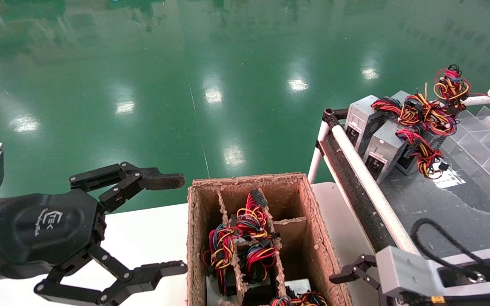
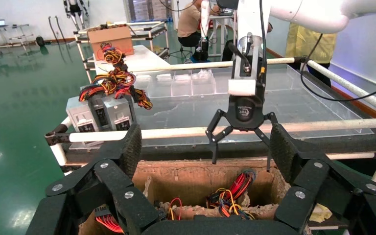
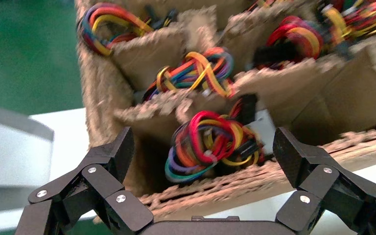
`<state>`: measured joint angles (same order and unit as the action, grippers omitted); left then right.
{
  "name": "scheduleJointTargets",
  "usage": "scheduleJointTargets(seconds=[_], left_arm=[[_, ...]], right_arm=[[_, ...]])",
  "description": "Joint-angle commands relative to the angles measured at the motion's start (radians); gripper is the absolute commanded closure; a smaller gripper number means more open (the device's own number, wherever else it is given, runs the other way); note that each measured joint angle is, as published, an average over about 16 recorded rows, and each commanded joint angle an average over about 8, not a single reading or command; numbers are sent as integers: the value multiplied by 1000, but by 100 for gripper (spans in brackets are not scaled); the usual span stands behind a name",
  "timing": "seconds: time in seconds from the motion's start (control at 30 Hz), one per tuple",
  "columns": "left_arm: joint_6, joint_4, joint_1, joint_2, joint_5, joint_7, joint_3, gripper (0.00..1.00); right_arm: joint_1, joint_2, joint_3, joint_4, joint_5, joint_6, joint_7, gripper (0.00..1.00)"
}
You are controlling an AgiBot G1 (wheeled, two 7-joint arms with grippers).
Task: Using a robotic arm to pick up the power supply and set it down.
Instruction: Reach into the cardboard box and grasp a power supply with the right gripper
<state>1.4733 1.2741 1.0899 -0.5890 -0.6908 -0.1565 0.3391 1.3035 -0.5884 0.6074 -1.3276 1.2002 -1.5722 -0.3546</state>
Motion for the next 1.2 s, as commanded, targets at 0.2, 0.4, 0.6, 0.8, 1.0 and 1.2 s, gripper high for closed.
scheduleJointTargets(seconds=[0.2,0.4,0.6,0.8,1.0,1.2], left_arm=[[0,0,0,0,0,0,0,0],[0,0,0,0,0,0,0,0],[0,0,0,0,0,0,0,0],[0,0,0,0,0,0,1,0],[0,0,0,0,0,0,1,0],[0,0,0,0,1,0,1,0]], right_arm=[[60,-16,111,14,25,8,8,100],[68,-41,135,33,42,35,25,100],[74,-57,142,43,61,52,38,100],[80,-63,147,39,84,62,44,100],[83,-66,151,37,101,76,40,100],[86,-68,150,49,99,78,32,100]])
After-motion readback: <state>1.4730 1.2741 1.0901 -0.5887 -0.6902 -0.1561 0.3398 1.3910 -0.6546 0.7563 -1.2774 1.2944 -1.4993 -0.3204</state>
